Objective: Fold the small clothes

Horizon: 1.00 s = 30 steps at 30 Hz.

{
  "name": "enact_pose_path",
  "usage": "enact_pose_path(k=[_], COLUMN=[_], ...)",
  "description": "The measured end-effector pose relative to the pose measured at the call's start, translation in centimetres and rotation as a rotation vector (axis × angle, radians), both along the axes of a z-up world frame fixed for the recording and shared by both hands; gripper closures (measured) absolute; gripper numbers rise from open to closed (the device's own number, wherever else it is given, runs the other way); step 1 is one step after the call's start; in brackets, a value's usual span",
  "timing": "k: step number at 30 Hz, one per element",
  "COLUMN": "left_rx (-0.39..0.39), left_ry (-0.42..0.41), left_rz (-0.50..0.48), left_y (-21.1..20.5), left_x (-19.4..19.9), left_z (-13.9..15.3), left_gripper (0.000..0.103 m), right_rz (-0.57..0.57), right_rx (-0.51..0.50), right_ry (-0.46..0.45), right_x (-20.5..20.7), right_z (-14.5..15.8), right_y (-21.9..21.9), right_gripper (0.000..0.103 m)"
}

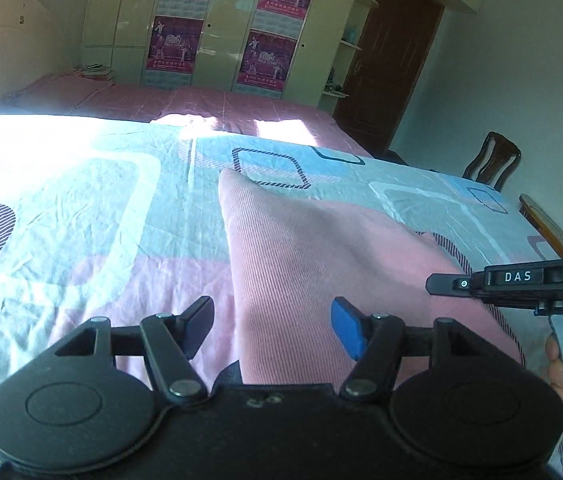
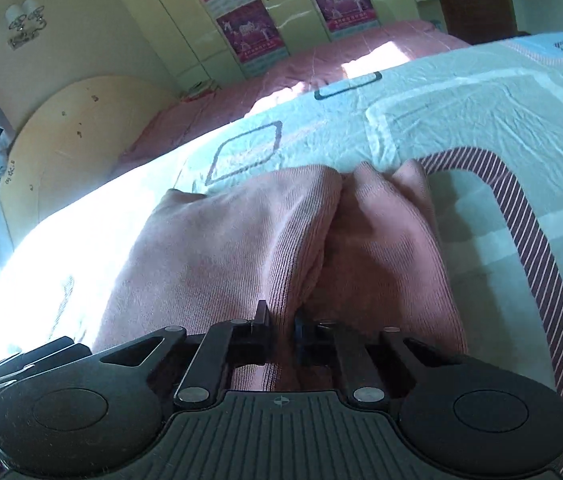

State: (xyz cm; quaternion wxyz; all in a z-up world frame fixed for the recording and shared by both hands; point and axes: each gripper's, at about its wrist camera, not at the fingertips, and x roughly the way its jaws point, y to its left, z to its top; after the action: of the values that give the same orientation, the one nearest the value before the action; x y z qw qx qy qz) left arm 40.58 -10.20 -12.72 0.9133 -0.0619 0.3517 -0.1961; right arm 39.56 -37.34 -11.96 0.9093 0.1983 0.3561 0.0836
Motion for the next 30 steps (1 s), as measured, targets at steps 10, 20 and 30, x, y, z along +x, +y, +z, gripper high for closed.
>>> enact_pose_path(k=[10,20,30], left_rx=[0.040,0.050,0.026], left_ry=[0.049,0.068,0.099], left_rz=[-0.095,-0.085,-0.081], left_y=[-4.2,-3.7,-4.1], left_x=[0.1,-0.3,0.2], left_z=[-2.5,-3.2,-2.8], left_gripper=[0.040,0.037,0.036], right_rz=[-0.073,-0.110,-0.181], right_rx=[-0.123,-0.079,-0.090], right_ry=[0.036,0.044,0.134], right_x=[-3.4,-7.6,-9.4], right_z=[-0.6,-0.1,-3.0], right_y=[-3.2,-3.7,-4.4], right_gripper=[0.093,0.062,0.078])
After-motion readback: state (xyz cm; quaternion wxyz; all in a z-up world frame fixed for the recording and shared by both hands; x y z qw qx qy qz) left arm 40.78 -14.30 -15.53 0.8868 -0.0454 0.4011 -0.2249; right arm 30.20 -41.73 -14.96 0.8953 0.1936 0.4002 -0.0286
